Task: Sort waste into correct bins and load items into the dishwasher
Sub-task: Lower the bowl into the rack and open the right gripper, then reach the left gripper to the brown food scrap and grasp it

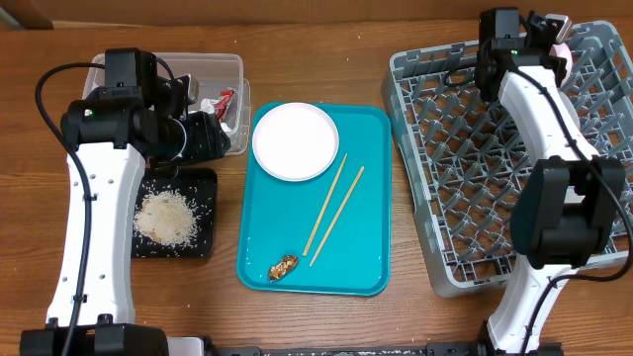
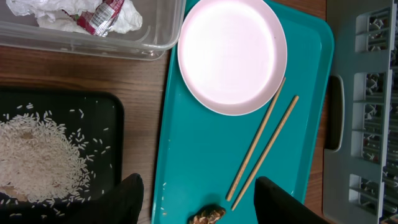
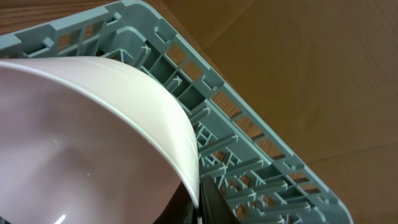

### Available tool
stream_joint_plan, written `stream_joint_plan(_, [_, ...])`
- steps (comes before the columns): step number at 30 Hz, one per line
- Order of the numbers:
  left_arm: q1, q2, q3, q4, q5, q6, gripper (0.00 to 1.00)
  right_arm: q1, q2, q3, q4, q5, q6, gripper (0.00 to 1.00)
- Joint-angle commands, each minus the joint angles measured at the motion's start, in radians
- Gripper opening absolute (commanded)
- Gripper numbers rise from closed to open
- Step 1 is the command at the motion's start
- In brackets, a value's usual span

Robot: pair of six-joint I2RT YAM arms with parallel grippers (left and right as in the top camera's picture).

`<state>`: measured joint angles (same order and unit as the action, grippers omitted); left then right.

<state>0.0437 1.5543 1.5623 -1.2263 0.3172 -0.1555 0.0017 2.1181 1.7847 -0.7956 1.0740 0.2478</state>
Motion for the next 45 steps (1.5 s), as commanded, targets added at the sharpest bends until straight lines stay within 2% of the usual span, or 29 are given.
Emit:
stream_joint_plan(1, [0.001, -0.002, 0.009, 0.003, -0.003, -0.010, 0.59, 0.013, -0.001, 0.008, -0.033, -0.047, 0.080, 0.04])
stream_joint_plan(13, [0.001, -0.002, 0.009, 0.003, -0.003, -0.010, 0.61, 0.120, -0.001, 0.008, -0.230, -0.238, 0.103, 0.05])
stream_joint_plan(22, [0.001, -0.002, 0.009, 0.004, -0.006, -0.010, 0.64, 0.143, -0.043, 0.010, -0.371, -0.390, 0.158, 0.36])
stream_joint_plan(26, [0.001, -0.002, 0.009, 0.003, -0.013, -0.009, 0.66, 0.143, -0.151, 0.011, -0.386, -0.413, 0.157, 0.53])
stream_joint_plan(30, [0.001, -0.002, 0.009, 0.003, -0.013, -0.009, 0.67, 0.120, -0.276, 0.011, -0.412, -0.539, 0.155, 0.71])
stream_joint_plan(37, [-0.009, -0.002, 0.009, -0.001, -0.013, -0.003, 0.66, 0.024, -0.376, 0.011, -0.560, -0.851, 0.121, 0.70])
stream_joint_plan(42, [-0.081, 0.008, 0.005, -0.012, -0.014, 0.031, 0.66, -0.047, -0.375, 0.010, -0.665, -0.973, 0.085, 0.78])
stream_joint_plan(45, [-0.154, 0.027, -0.014, -0.021, -0.014, 0.059, 0.68, -0.069, -0.375, 0.010, -0.689, -1.006, 0.085, 0.86])
